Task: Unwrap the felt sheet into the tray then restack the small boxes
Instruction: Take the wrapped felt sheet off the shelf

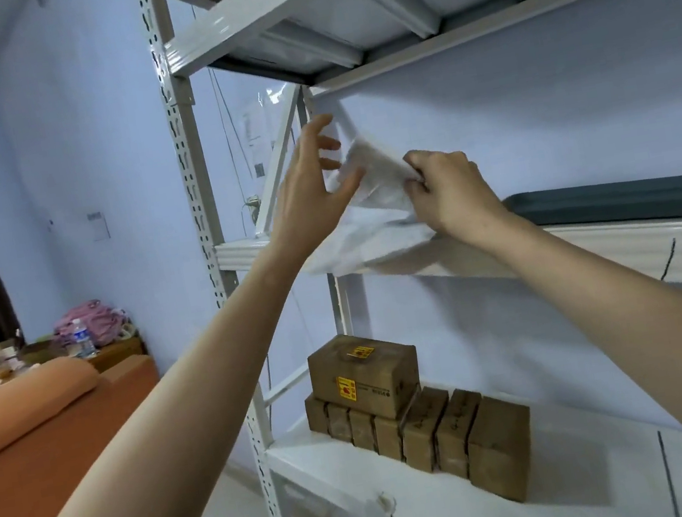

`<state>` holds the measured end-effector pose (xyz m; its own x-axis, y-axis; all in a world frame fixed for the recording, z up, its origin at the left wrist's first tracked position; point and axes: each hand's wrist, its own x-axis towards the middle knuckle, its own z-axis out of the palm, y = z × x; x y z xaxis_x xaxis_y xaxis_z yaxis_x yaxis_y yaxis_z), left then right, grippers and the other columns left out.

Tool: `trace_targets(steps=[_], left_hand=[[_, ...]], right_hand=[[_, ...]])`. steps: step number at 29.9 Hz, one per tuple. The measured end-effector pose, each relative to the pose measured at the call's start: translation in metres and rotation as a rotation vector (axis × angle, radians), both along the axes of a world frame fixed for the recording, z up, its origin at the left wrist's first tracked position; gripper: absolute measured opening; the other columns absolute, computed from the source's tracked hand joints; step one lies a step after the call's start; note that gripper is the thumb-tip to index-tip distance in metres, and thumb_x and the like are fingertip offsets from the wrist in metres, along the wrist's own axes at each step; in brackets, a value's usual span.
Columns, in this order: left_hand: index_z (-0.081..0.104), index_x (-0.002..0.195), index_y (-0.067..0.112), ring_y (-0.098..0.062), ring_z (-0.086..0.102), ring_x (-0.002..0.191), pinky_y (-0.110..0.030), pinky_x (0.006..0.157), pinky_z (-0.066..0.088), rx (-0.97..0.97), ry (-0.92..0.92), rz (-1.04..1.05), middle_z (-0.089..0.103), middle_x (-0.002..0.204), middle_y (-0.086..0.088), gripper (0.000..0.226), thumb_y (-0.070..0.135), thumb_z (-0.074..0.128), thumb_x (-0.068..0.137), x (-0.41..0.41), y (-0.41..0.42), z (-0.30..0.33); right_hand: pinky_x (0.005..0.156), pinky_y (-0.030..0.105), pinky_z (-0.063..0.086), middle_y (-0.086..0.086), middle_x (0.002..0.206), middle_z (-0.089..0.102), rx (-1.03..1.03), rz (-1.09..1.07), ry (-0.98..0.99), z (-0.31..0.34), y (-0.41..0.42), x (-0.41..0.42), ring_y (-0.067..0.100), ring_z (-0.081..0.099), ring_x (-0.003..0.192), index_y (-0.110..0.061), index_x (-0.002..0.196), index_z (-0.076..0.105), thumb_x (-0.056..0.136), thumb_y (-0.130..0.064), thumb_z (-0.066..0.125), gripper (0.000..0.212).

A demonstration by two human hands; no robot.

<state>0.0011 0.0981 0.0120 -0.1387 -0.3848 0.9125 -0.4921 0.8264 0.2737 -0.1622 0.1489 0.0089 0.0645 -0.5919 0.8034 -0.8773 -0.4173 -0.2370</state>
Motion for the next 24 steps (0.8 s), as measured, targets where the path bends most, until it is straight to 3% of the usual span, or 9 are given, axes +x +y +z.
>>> trace_targets(steps=[3,6,9,11,14,18,21,24], left_hand=[[0.039,0.131,0.013,-0.008,0.057,0.100,-0.025,0.086,0.049,-0.033,0.023,0.004,0.053,0.117,0.000,0.059,0.031,0.068,0.082,0.001,0.034,-0.008],[0.052,0.119,0.013,-0.012,0.055,0.106,-0.038,0.094,0.046,-0.060,0.002,0.104,0.055,0.113,0.003,0.044,0.033,0.065,0.084,0.000,0.067,-0.023],[0.054,0.120,0.016,-0.015,0.053,0.112,-0.041,0.099,0.043,0.011,-0.016,0.130,0.054,0.119,0.001,0.043,0.040,0.062,0.086,0.001,0.093,-0.039],[0.050,0.127,0.019,-0.014,0.052,0.115,-0.038,0.101,0.041,0.108,-0.016,0.129,0.051,0.126,0.001,0.049,0.042,0.062,0.086,-0.001,0.111,-0.053],[0.046,0.129,0.021,-0.014,0.054,0.109,-0.029,0.094,0.043,0.353,-0.004,0.032,0.051,0.120,0.002,0.051,0.039,0.064,0.085,-0.004,0.133,-0.073],[0.064,0.102,0.013,-0.012,0.056,0.078,-0.028,0.078,0.044,0.641,-0.155,-0.143,0.061,0.087,-0.005,0.022,0.027,0.066,0.086,-0.009,0.159,-0.106],[0.067,0.090,0.000,-0.017,0.053,0.076,-0.033,0.074,0.041,0.715,-0.222,-0.159,0.059,0.082,-0.018,0.028,0.029,0.067,0.086,-0.013,0.173,-0.125],[0.067,0.087,0.006,-0.014,0.057,0.075,-0.030,0.073,0.045,0.811,-0.299,-0.215,0.063,0.081,-0.007,0.028,0.033,0.067,0.085,-0.020,0.187,-0.130]], right_hand=[[0.054,0.033,0.026,-0.004,0.053,0.036,-0.057,0.118,-0.202,0.001,0.038,-0.010,0.025,0.036,0.061,-0.020,0.055,0.032,0.085,-0.005,0.048,0.037],[0.051,0.018,0.031,-0.002,0.056,0.047,-0.071,0.188,-0.334,-0.005,0.078,-0.024,0.019,0.042,0.060,-0.007,0.067,0.052,0.083,-0.010,0.057,0.018],[0.068,0.033,0.047,0.015,0.078,0.068,-0.041,0.239,-0.404,-0.019,0.109,-0.043,0.032,0.059,0.076,0.005,0.084,0.063,0.081,-0.016,0.064,0.021],[0.072,0.043,0.050,0.026,0.086,0.068,-0.011,0.260,-0.448,-0.035,0.131,-0.057,0.041,0.061,0.084,0.007,0.085,0.062,0.079,-0.021,0.068,0.029],[0.077,0.047,0.051,0.025,0.090,0.069,0.066,0.255,-0.496,-0.062,0.158,-0.076,0.041,0.064,0.087,0.006,0.089,0.062,0.075,-0.027,0.070,0.037],[0.066,0.031,0.045,0.007,0.075,0.065,0.168,0.228,-0.568,-0.103,0.193,-0.099,0.019,0.058,0.068,-0.006,0.075,0.059,0.078,-0.019,0.073,0.019],[0.063,0.028,0.045,-0.006,0.072,0.061,0.258,0.190,-0.574,-0.132,0.215,-0.117,0.008,0.057,0.065,-0.023,0.068,0.053,0.079,-0.023,0.074,0.023],[0.066,0.033,0.049,0.001,0.080,0.067,0.373,0.115,-0.514,-0.157,0.230,-0.134,0.019,0.063,0.074,-0.010,0.080,0.060,0.078,-0.031,0.073,0.025]])
